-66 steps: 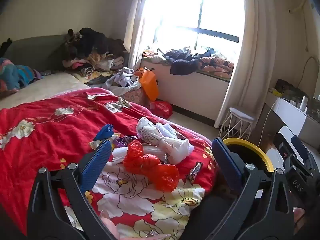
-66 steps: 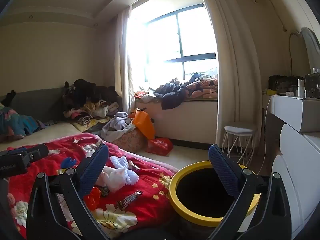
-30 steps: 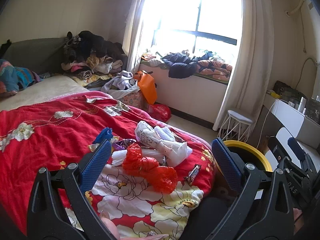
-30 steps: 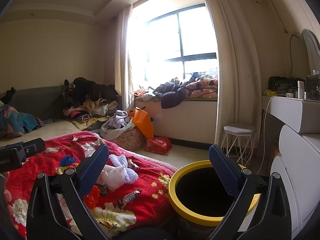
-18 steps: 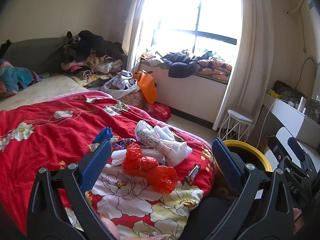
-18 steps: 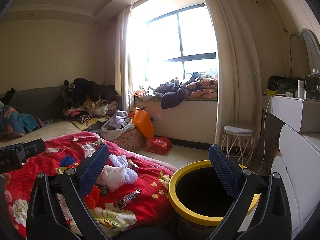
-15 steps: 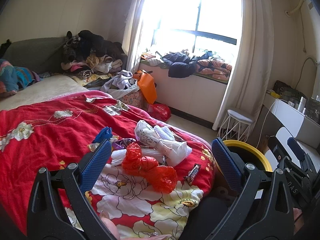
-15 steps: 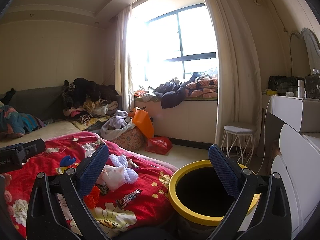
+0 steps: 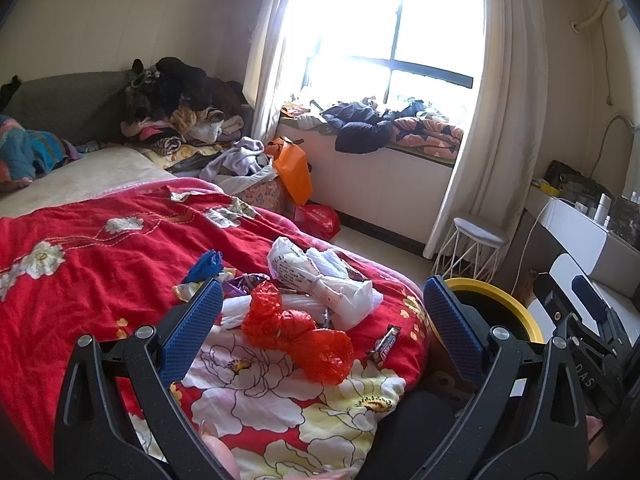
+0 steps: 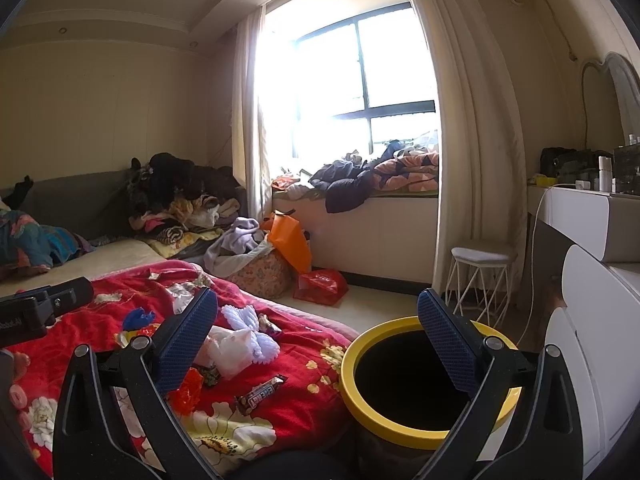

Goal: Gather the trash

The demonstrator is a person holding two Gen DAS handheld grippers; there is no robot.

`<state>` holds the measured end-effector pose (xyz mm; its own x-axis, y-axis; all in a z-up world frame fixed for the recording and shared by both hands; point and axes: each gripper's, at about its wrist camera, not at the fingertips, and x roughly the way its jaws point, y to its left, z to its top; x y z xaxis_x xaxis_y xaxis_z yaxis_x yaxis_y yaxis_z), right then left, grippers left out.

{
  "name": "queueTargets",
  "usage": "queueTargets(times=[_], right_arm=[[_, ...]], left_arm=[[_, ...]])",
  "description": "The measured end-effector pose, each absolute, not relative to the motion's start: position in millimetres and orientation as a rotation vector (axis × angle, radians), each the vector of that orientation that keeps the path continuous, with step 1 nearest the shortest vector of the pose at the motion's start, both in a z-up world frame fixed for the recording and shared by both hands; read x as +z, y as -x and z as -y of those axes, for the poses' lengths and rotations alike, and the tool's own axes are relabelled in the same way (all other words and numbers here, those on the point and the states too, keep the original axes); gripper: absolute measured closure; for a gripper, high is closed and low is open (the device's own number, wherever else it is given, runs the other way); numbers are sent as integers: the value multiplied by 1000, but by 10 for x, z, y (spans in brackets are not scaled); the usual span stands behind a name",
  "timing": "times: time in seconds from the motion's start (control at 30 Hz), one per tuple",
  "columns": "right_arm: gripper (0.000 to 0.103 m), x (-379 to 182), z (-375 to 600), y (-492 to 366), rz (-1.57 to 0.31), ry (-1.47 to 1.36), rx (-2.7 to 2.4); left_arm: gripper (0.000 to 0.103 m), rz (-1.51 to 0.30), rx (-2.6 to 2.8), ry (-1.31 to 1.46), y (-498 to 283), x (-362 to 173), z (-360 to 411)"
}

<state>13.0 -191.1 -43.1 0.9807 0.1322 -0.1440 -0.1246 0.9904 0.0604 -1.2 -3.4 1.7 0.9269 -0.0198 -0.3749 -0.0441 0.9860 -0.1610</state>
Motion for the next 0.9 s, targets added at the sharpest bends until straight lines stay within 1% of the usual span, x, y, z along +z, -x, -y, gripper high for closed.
queueTargets(times=[0.2, 0.47, 0.9], right_arm=[[6, -467, 1798, -177, -193, -47, 171], [6, -379, 1637, -334, -250, -16, 267], [6, -342, 1069, -771, -362, 32, 441]], left_arm=[[10, -431, 32, 191, -56, -42, -68], [10, -441, 116, 234, -90, -69, -347], [10, -441, 235, 313, -68, -107, -1023]])
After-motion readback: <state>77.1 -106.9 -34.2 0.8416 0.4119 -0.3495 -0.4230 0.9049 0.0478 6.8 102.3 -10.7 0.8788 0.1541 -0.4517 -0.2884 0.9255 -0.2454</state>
